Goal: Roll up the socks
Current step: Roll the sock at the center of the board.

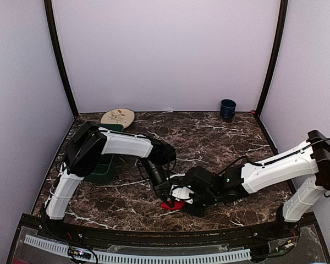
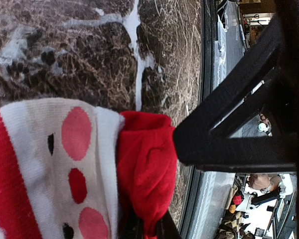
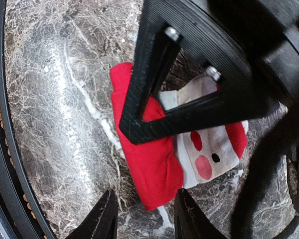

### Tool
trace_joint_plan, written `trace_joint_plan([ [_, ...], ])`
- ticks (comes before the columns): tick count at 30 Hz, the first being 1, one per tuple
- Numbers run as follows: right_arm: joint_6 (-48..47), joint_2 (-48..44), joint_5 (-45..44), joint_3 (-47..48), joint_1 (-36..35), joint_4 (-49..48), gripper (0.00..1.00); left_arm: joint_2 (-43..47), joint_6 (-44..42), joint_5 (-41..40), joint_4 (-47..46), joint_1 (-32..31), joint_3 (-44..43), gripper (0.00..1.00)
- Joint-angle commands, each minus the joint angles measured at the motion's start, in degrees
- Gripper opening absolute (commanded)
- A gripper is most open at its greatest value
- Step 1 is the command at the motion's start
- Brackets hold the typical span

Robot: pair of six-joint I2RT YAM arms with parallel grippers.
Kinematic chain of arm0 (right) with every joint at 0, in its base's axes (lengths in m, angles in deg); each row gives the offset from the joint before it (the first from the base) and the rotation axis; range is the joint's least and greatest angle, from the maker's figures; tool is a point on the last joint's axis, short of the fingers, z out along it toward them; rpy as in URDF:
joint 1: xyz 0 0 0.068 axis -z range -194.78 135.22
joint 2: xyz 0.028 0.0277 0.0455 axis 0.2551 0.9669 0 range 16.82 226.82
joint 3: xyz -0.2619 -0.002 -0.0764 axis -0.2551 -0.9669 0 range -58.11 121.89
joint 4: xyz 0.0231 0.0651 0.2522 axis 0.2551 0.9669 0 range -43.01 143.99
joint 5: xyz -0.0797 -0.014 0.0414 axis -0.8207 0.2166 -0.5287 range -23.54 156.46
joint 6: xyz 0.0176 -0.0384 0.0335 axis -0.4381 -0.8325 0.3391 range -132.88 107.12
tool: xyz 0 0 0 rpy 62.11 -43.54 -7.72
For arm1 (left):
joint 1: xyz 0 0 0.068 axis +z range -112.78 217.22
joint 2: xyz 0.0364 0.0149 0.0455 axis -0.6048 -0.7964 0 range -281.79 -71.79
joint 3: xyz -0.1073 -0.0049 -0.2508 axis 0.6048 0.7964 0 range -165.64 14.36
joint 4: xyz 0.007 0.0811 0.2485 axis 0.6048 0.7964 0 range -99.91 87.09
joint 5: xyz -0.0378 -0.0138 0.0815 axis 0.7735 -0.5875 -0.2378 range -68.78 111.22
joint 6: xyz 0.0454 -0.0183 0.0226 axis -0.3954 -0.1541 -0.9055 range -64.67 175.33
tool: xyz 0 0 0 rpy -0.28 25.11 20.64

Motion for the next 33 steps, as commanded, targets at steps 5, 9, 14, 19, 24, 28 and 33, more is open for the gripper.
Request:
trace_joint_plan([
  [5,-3.9,3.2,-0.3,2.8,-0.8,-1.3,0.38,-1.8,-0.6,-0.7,1.8,0.7,-0.5,0.06],
  [9,-5.1,4.6,-1.3,3.6,-0.8,-1.1,0.38,-2.1,-0.7,-0.4,1.8,0.8,-0.7,0.06],
  [14,-6.1,6.0,-1.3,4.2,-0.8,-0.8,0.39,-2.3,-0.8,0.1,2.0,1.1,-1.1,0.06],
  [19,-7.1,6.8,-2.0,4.6,-0.9,-1.1,0.39,-2.4,-1.0,0.4,2.1,1.2,-1.0,0.06],
  [24,-7.8,7.8,-2.4,4.6,-0.3,-1.4,0.39,-2.6,-1.1,1.1,2.4,1.3,-1.0,0.06],
  [28,-8.3,8.1,-2.2,4.7,0.7,-1.6,0.39,-2.6,-1.1,1.3,2.5,1.3,-0.9,0.06],
  [33,-8.5,9.2,-1.0,5.4,1.8,-1.2,0.32,-2.6,-0.9,1.8,2.6,1.3,-0.9,0.06],
])
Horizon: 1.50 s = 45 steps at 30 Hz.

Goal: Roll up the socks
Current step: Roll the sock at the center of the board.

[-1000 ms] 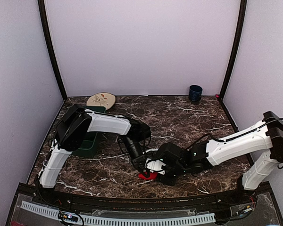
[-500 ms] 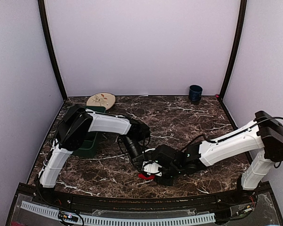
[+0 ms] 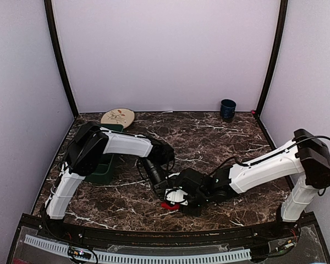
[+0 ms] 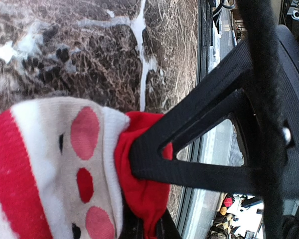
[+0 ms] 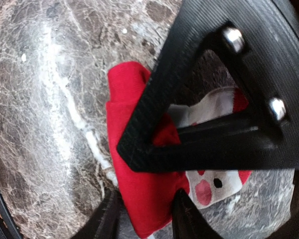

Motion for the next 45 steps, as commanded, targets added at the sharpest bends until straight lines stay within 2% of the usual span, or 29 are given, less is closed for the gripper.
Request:
trace_joint_plan([
  [1,-0.3,2.3,0.9,2.0,1.4,-0.7,0.29,-1.1,-0.9,-1.3,1.5,0.1,-0.3,0.06],
  [6,0.5,3.9,2.9,2.7,1.8,0.8,0.13,-1.2,-0.7,-1.6,1.4,0.1,-0.8,0.06],
  [15,2.7,2.9,4.0,0.9,2.1,2.2,0.0,-1.3,2.5,-4.8,0.6,1.8,-2.0,0.1],
  [26,6.1,3.6,6.2,1.3,3.7,3.3,0.0,5.9,7.7,-5.8,-8.9,5.0,5.3,0.23],
  [37,8.4,4.1,7.3,2.0,4.8,4.6,0.0,12.6,9.5,-6.0,-13.4,5.5,14.4,0.25],
  [45,10.9,3.5,11.5,2.8,6.0,6.7,0.0,20.2,12.7,-12.4,-19.9,6.2,22.6,0.25],
])
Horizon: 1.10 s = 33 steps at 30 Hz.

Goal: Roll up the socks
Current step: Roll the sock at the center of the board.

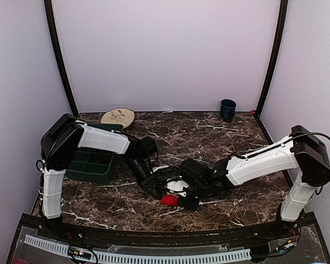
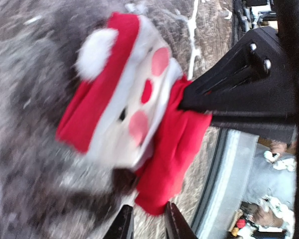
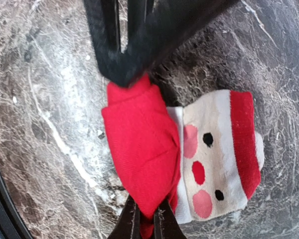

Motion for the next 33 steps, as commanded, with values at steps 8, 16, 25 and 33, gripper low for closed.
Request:
trace_joint_plan([
  [8,4.0,2.5,11.4,1.9,3.3,8.5,0.0,14.7,5.8,-16.9,-14.4,0.9,12.7,0.25],
  [16,4.9,4.2,21.6,2.9,7.9,10.3,0.0,28.9,8.2,-27.8,-32.6,-3.1,26.5,0.25],
  [25,5.9,8.3,33.0,5.7,12.5,13.6,0.0,28.3,1.4,-40.6,-37.2,-16.7,28.0,0.27],
  [33,8.2,10.5,42.6,5.9,16.0,13.5,0.0,28.7,-3.7,-46.1,-42.7,-20.5,29.8,0.3],
])
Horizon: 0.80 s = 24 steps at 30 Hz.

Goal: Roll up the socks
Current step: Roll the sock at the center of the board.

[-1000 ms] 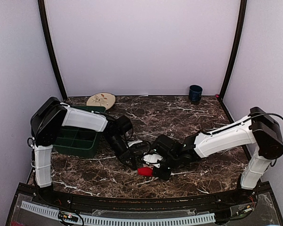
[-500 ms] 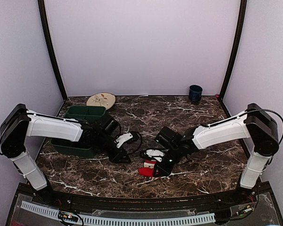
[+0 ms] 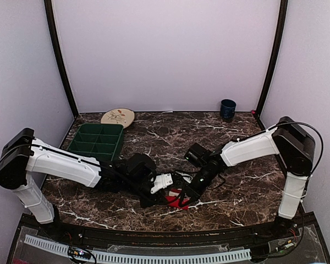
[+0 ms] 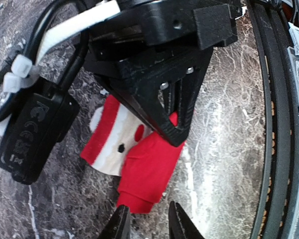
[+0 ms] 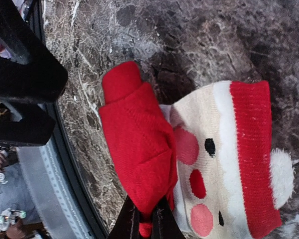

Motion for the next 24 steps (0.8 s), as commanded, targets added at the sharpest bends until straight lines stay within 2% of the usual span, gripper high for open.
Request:
trace_joint_plan([
  [1,1.9,2.6,6.2,-0.2,1.6,3.9,0.0,0.0,-5.1,-4.3,-3.6,-1.2,0.5,0.3],
  [15,0.4,6.1,9.9,2.1,4.1,7.8,0.0,-2.0,-14.3,0.5,-2.1,-4.0,-0.5,0.32],
  [24,0.5,6.5,10.8,2.2,4.2,8.1,0.0,-5.2,-18.2,-3.0,-2.6,-5.8,-2.0,0.33],
])
